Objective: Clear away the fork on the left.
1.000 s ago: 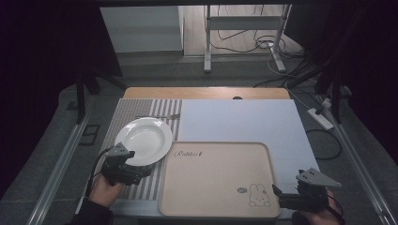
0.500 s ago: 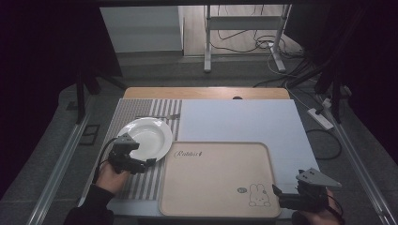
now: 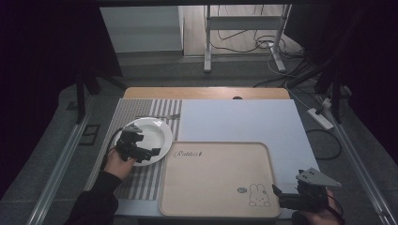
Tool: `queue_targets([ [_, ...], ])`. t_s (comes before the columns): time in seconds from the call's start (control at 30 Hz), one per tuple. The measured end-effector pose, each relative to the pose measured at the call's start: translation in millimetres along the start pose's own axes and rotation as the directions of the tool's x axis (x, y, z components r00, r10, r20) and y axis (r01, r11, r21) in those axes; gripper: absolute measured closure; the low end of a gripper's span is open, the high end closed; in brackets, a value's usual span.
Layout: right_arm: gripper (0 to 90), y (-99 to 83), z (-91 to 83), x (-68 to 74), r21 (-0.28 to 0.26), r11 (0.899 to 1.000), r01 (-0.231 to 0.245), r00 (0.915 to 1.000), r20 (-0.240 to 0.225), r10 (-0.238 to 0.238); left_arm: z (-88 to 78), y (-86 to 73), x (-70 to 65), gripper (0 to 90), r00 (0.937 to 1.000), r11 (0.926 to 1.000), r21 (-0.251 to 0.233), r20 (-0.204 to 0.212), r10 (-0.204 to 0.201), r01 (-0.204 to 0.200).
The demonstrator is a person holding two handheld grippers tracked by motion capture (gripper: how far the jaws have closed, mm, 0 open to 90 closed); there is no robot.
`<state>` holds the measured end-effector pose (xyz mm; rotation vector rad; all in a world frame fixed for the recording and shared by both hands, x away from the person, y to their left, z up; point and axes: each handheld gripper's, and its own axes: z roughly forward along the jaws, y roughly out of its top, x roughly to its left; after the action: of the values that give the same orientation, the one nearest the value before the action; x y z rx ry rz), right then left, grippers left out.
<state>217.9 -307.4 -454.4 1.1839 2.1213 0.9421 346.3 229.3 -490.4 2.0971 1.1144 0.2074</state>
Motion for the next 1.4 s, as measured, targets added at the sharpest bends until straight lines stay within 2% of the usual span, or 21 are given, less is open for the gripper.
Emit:
queue_targets([
  [0.47, 0.0, 0.0, 0.2, -0.1, 0.001, 1.000, -0.001, 1.0000, -0.001, 0.001, 19.3, 18.3, 20.0, 0.0, 0.9998, 0.9997, 0.025, -0.018, 0.000, 0.000],
  [0.8, 0.0, 0.0, 0.2, -0.4, 0.000, 1.000, -0.002, 1.0000, -0.004, 0.002, 30.9, 30.3, 29.5, 0.0, 0.9995, 0.9994, 0.036, -0.030, 0.003, -0.002],
  [1.0, 0.0, 0.0, 0.2, -0.5, 0.000, 1.000, -0.002, 1.0000, -0.006, 0.002, 38.7, 38.9, 35.8, 0.0, 0.9993, 0.9992, 0.037, -0.035, -0.016, 0.017],
  [1.4, 0.0, -0.1, 0.2, -0.7, -0.001, 1.000, -0.003, 1.0000, -0.007, 0.003, 47.2, 54.5, 48.1, 0.0, 0.9986, 0.9988, 0.040, -0.047, -0.027, 0.029],
])
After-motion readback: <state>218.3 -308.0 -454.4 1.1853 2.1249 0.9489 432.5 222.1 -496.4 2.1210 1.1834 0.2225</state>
